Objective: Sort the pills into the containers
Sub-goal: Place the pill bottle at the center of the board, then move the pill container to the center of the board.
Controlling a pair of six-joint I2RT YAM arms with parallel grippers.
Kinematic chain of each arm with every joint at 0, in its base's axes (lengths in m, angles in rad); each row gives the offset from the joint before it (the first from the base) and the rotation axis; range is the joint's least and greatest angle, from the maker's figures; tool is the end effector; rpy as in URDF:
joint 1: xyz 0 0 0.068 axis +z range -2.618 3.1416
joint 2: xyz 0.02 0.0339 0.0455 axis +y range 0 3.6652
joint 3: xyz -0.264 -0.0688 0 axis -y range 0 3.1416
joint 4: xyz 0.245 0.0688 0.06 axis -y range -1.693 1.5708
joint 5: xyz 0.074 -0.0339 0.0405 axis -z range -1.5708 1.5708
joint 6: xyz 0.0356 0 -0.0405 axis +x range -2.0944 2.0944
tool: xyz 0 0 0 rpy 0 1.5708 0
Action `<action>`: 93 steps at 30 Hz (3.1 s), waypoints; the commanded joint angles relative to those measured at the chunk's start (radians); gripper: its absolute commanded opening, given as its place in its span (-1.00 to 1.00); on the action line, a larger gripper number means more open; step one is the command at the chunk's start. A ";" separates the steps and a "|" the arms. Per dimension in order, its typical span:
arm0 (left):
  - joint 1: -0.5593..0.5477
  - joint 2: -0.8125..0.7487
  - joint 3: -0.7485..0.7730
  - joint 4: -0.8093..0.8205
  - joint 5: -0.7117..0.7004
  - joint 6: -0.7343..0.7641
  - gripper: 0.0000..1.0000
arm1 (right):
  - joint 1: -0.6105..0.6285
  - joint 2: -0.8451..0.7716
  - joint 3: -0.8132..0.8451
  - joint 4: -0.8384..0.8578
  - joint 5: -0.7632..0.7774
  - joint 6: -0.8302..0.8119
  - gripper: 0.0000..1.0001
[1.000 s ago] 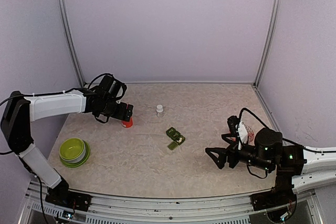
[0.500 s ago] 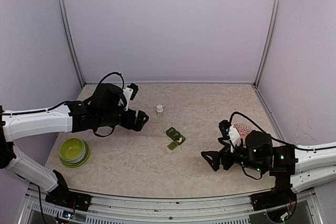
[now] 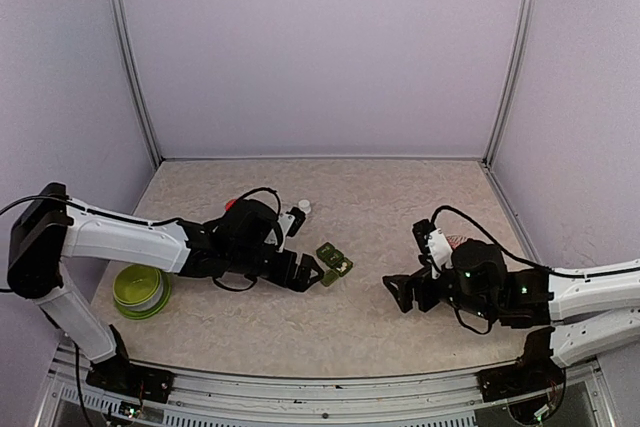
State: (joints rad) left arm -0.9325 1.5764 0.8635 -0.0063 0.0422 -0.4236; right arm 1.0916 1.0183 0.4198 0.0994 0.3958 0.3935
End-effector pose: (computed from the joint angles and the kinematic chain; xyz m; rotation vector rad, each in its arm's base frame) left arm 0.1945 -0.2647 0.1905 0.6278 2.3222 -0.7239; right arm 0.1097 0.1813 0.1986 -0.4726 2.0138 0.5212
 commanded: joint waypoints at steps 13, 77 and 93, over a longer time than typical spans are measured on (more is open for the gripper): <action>0.020 0.315 0.239 0.065 0.124 -0.037 0.98 | -0.053 -0.206 -0.077 -0.030 0.024 0.059 1.00; 0.112 0.561 0.630 -0.044 0.303 0.264 0.98 | -0.104 -0.208 -0.084 -0.050 0.008 0.056 1.00; -0.020 0.198 0.149 0.146 0.178 -0.003 0.98 | -0.324 0.112 0.112 0.002 -0.310 -0.083 1.00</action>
State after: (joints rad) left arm -0.9096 1.8080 1.1034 0.0628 0.2344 -0.3103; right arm 0.8310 1.0489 0.4538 0.0513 0.2481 0.3397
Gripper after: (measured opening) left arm 0.988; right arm 0.999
